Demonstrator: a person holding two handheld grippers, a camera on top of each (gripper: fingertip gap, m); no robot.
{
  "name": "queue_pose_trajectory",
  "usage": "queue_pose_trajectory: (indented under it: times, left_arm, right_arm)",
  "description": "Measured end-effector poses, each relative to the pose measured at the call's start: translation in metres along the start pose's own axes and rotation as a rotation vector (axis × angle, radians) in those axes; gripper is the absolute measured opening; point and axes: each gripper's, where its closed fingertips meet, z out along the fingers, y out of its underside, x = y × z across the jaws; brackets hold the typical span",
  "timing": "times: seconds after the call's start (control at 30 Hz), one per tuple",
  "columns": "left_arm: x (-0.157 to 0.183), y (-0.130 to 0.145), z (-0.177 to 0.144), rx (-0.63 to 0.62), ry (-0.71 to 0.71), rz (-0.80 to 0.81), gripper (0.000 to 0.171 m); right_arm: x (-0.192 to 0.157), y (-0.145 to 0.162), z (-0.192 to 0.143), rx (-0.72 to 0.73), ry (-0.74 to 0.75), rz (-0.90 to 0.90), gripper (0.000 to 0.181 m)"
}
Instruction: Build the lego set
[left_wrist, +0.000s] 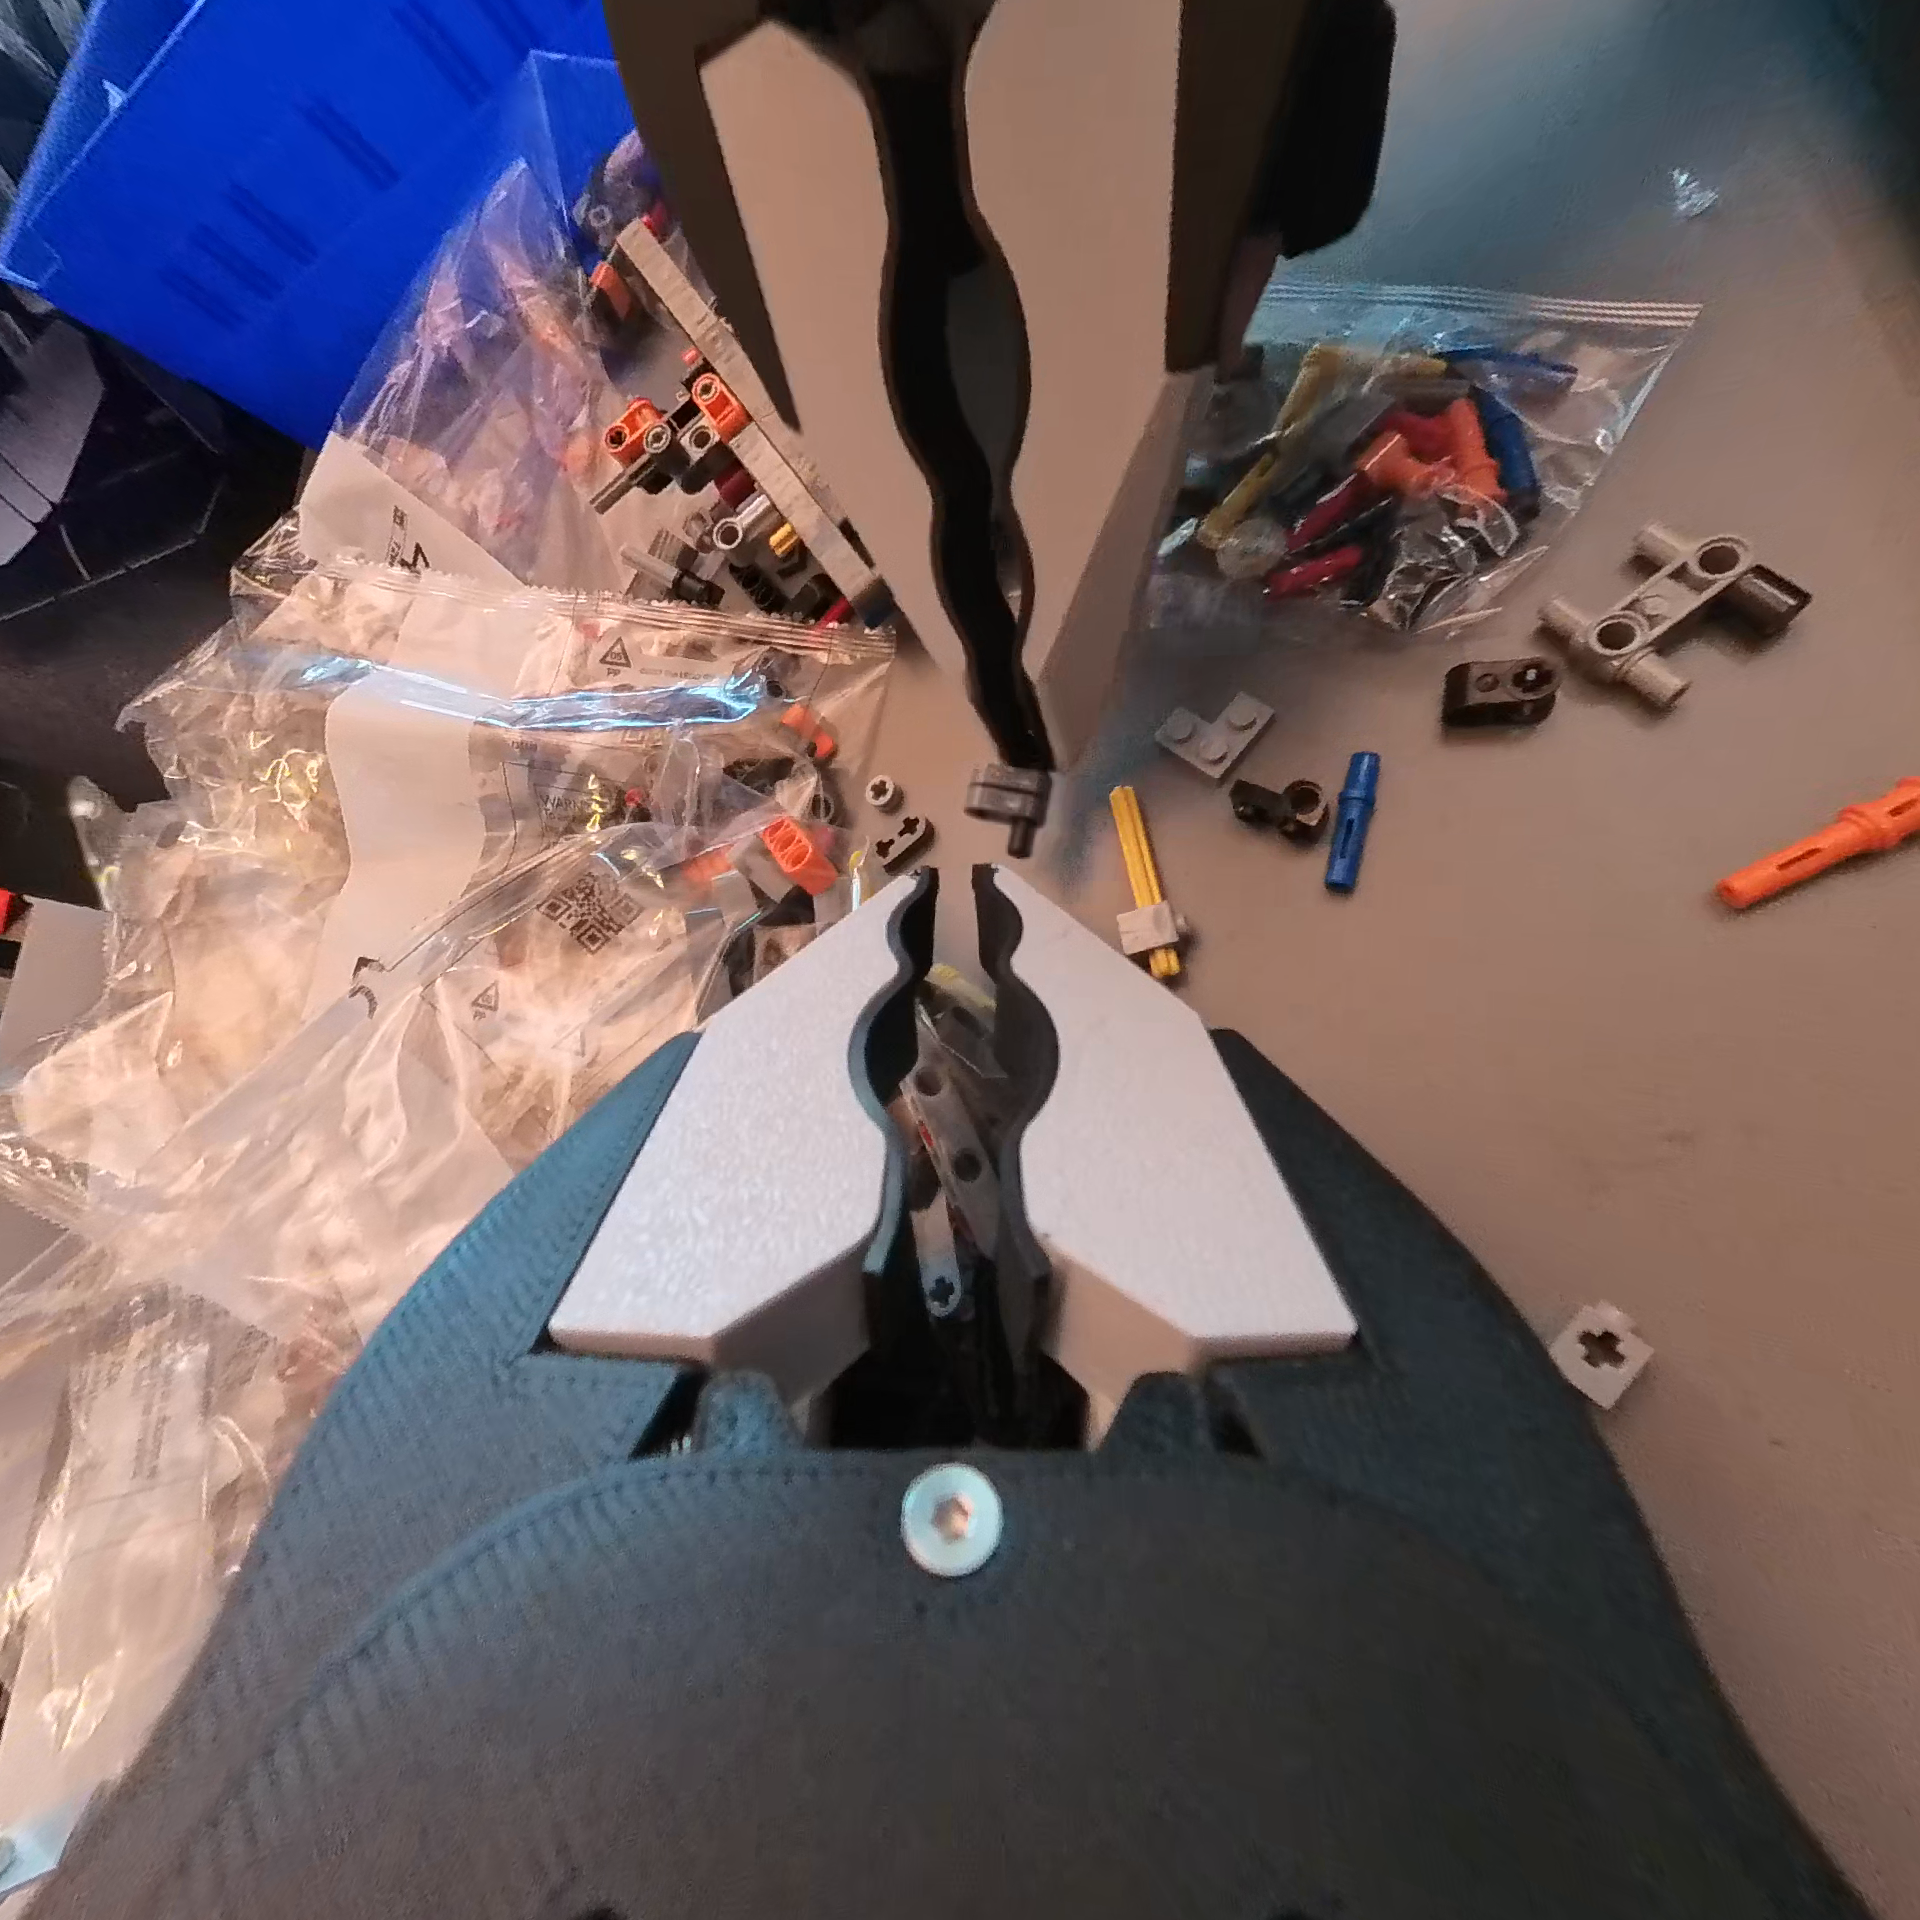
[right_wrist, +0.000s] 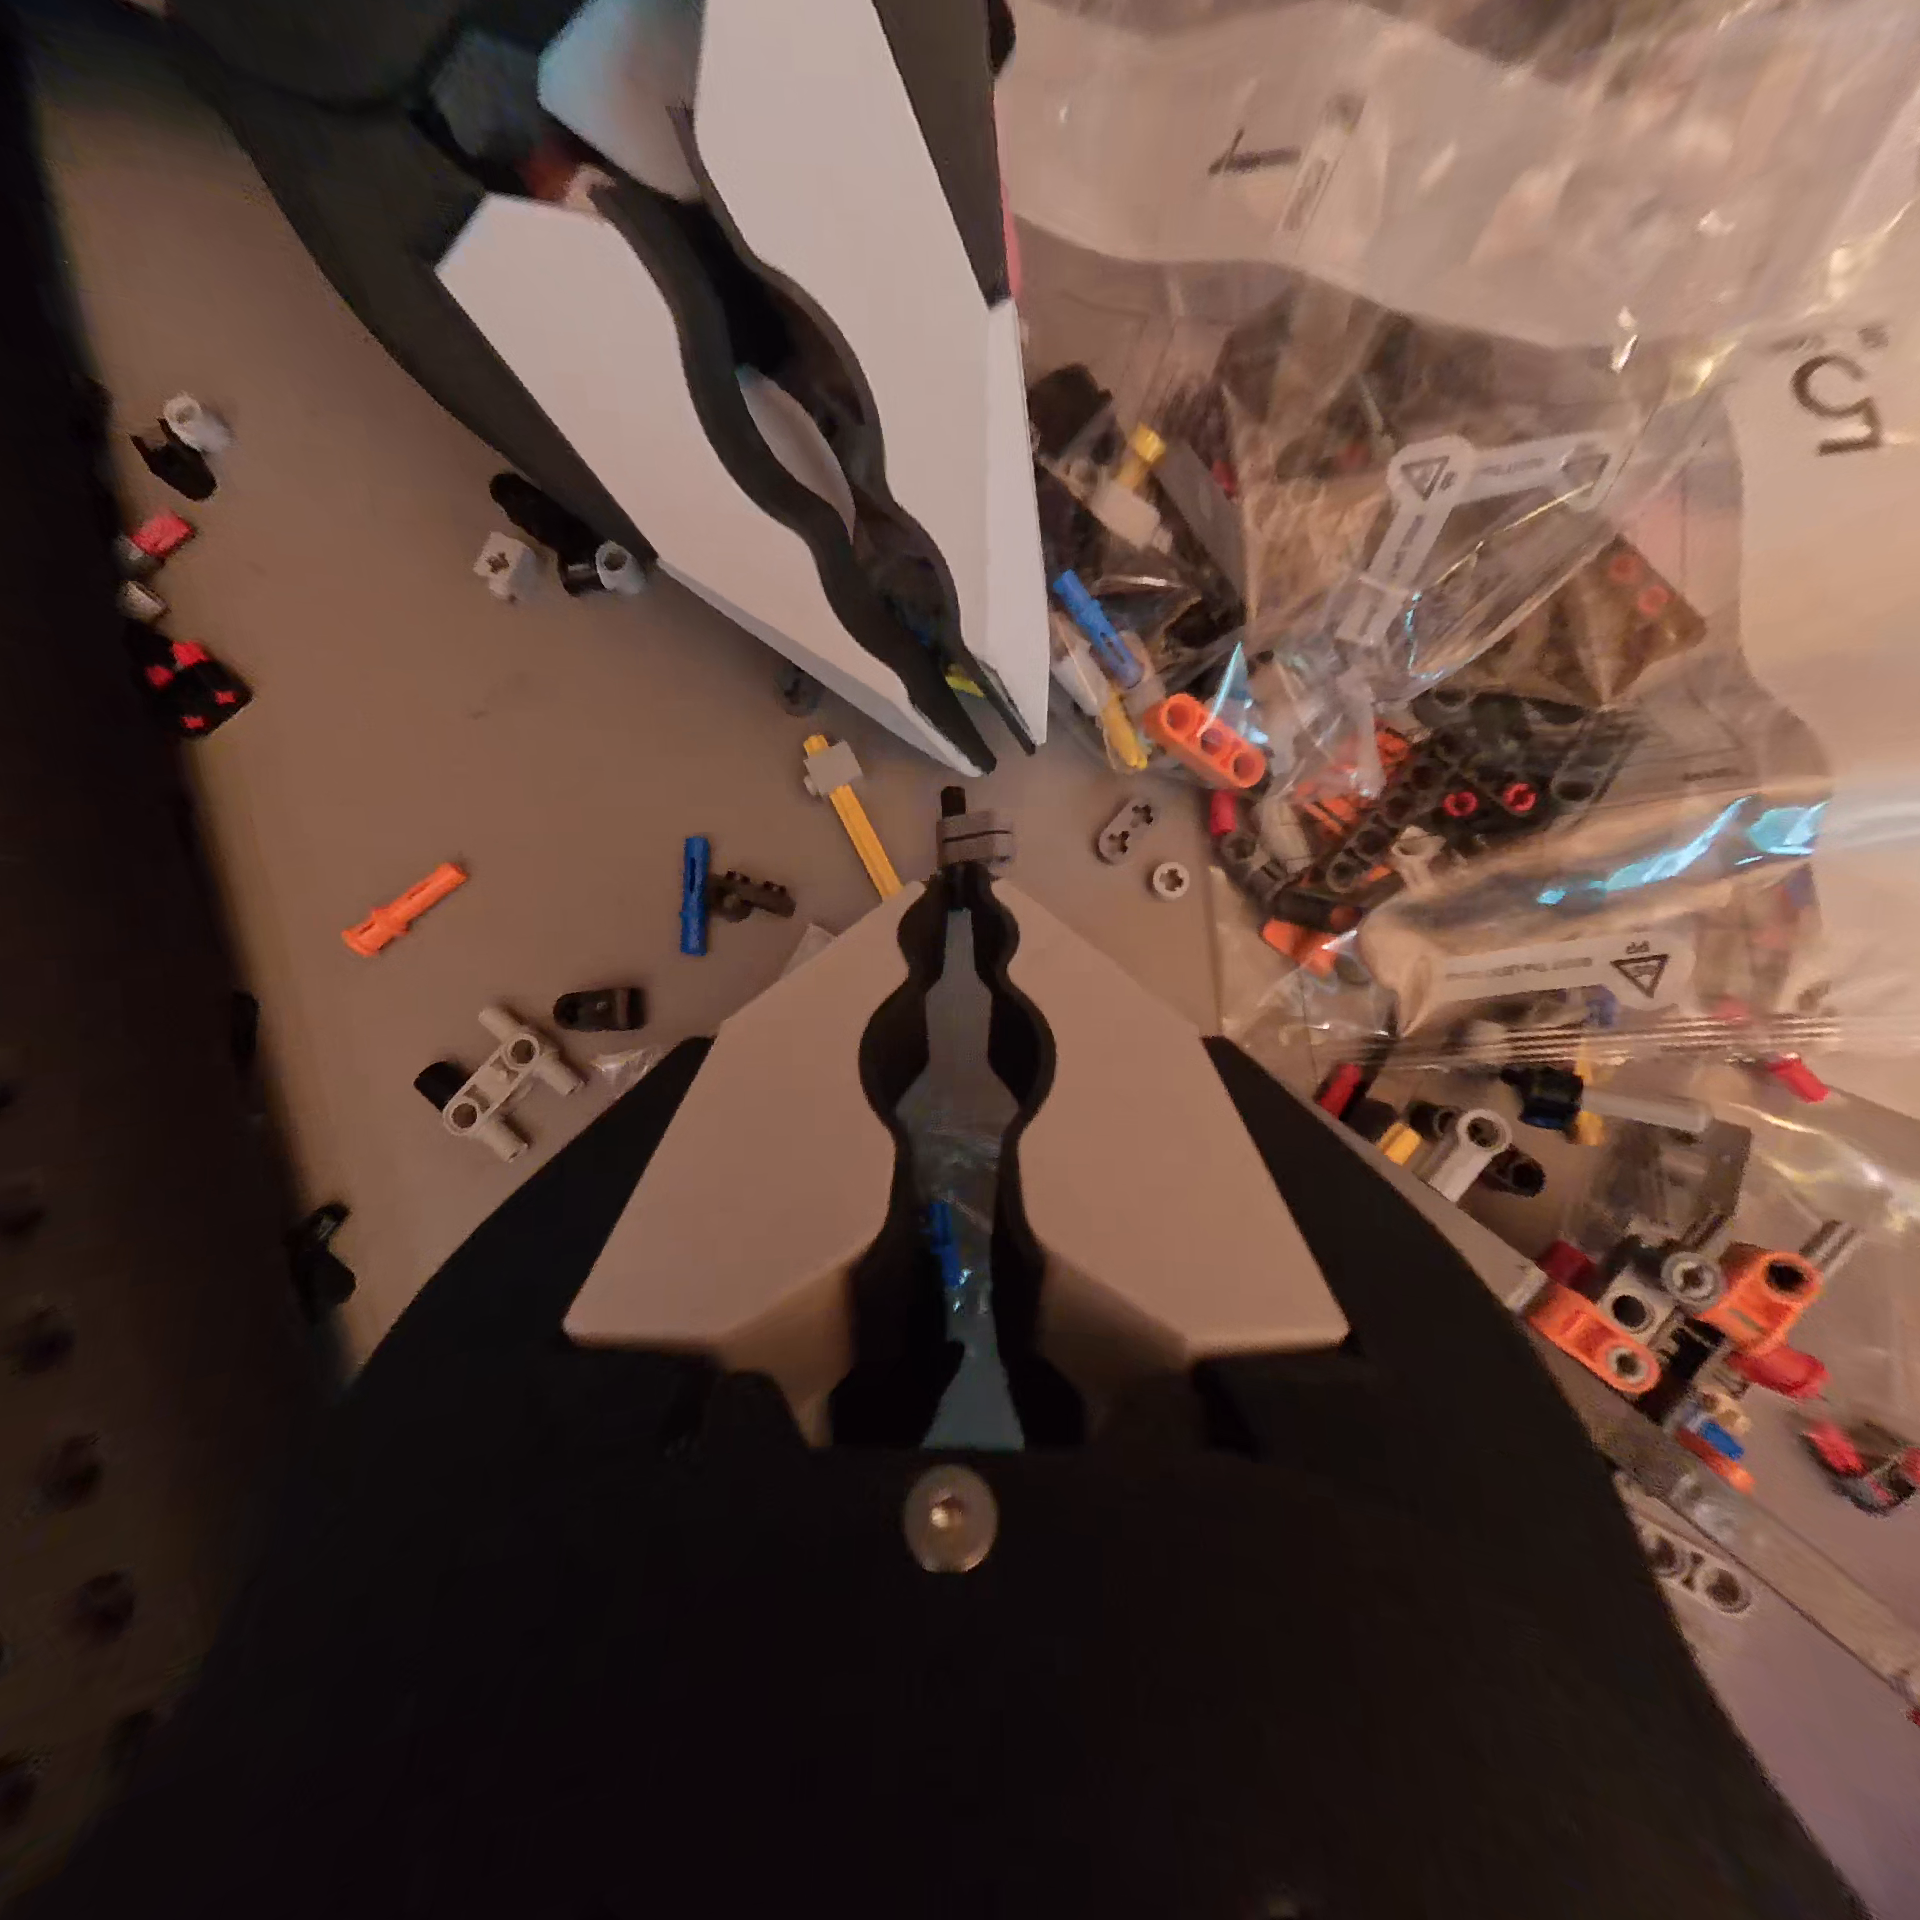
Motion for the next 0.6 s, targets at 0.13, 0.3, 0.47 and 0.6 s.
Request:
queue_pose_trajectory:
  times: [0.13,0.3,0.47,0.6]
  left_arm:
    - [-0.002,-0.001,-0.001,0.012,-0.009,0.004,0.012]
    - [-0.003,-0.005,-0.003,0.023,-0.038,0.052,0.025]
    - [0.003,-0.011,-0.003,0.039,-0.034,0.094,0.026]
    - [0.004,-0.014,-0.003,0.053,-0.033,0.100,0.023]
  right_arm:
    - [-0.006,-0.009,-0.006,0.054,-0.034,-0.011,0.002]
    - [-0.016,-0.019,-0.012,0.133,-0.123,0.033,0.001]
    - [-0.015,-0.020,-0.015,0.146,-0.130,0.043,0.001]
    - [-0.016,-0.018,-0.013,0.135,-0.132,0.036,0.002]
